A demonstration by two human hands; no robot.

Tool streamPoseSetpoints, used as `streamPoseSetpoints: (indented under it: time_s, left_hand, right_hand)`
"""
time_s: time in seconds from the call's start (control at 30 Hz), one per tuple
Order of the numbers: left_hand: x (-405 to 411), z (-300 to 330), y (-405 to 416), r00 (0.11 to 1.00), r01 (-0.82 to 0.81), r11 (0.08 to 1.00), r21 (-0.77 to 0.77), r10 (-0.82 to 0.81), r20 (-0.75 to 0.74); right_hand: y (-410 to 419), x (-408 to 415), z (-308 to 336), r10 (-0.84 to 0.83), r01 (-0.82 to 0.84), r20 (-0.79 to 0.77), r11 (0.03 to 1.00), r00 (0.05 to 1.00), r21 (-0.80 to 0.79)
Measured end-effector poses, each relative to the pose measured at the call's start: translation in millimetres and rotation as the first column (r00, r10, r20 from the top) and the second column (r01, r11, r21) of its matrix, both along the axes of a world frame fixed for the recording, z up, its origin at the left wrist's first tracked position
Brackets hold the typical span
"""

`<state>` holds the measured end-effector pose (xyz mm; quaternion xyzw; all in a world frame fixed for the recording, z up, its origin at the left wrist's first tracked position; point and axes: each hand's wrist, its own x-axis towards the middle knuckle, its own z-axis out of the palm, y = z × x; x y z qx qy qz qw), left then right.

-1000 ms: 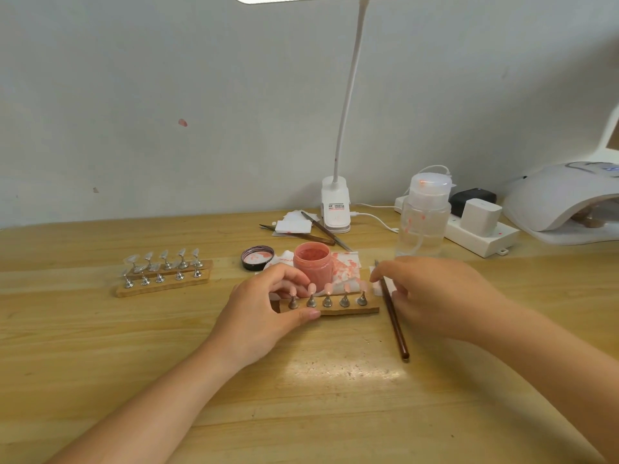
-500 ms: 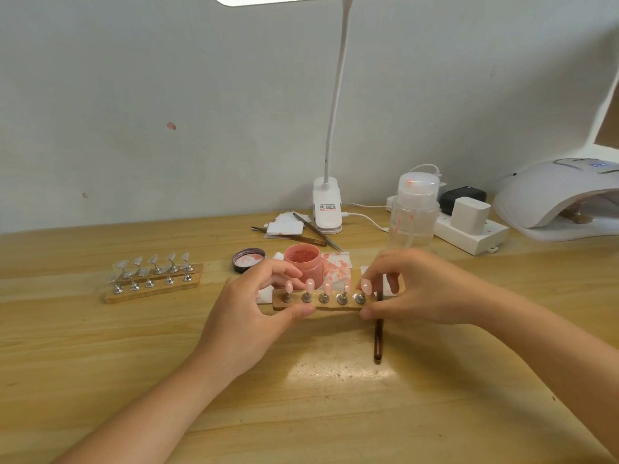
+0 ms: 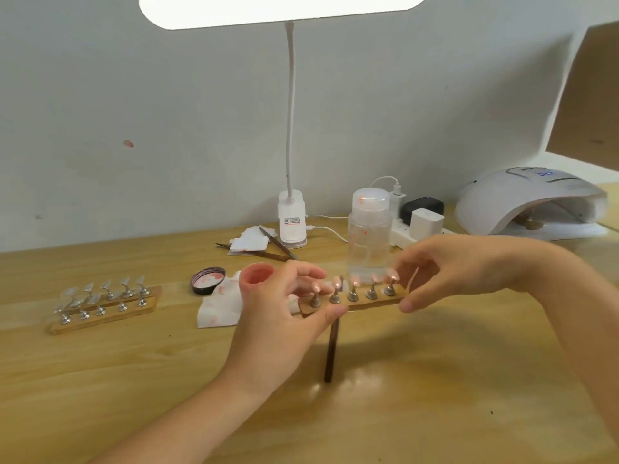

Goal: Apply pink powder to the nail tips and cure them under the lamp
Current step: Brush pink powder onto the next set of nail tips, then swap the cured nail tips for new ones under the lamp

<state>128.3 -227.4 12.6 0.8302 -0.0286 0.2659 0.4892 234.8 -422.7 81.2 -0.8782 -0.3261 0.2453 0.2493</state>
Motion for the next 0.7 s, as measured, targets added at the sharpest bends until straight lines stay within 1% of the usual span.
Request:
streamPoseSetpoints:
  time_s: [0.07,0.13,0.2,0.27,0.33,0.4,0.57,0.63,0.7]
  left_hand:
    - [12,-5,-26,1.000,-0.009,0.999,-0.050,0.008,-0.030]
    - [26,-7,-53,0.998,0.005,0.995,-0.103,-0.011,-0.059]
    - [43,-6,-82,0.996,0.032,0.991,-0.126,-0.043,-0.082]
    - [61,-2,-108,0.993,0.067,0.987,-0.148,-0.080,-0.085]
    - [81,-1,-133,0.991,0.089,0.983,-0.161,-0.104,-0.087]
    - [98,-3,-156,0.987,0.103,0.981,-0.164,-0.121,-0.103]
    - [135,-14,-197,0.985,0.095,0.970,-0.224,-0.124,-0.119]
    - [153,-12,-209,0.986,0.097,0.977,-0.189,-0.120,-0.113]
    - [169,-9,-221,0.989,0.100,0.985,-0.140,-0.114,-0.095]
  right_hand:
    - [-19,6,3,-0.033,0.025,-0.086,0.995,0.996,-0.097]
    - [-40,14,4,-0.084,0.068,-0.104,0.987,0.991,-0.147]
    - [-62,24,3,-0.155,0.141,-0.106,0.982,0.982,-0.128]
    - [-82,32,0,-0.249,0.243,-0.095,0.968,0.964,-0.068]
    - [-100,41,-7,-0.359,0.358,-0.015,0.933,0.933,-0.044]
    - [-116,49,-16,-0.481,0.482,0.039,0.876,0.876,-0.018]
    - [-148,69,-36,-0.664,0.663,-0.005,0.746,0.748,0.064]
    - [-155,81,-44,-0.761,0.755,-0.016,0.639,0.648,0.145]
    - [-159,91,-54,-0.865,0.846,0.005,0.491,0.501,0.206]
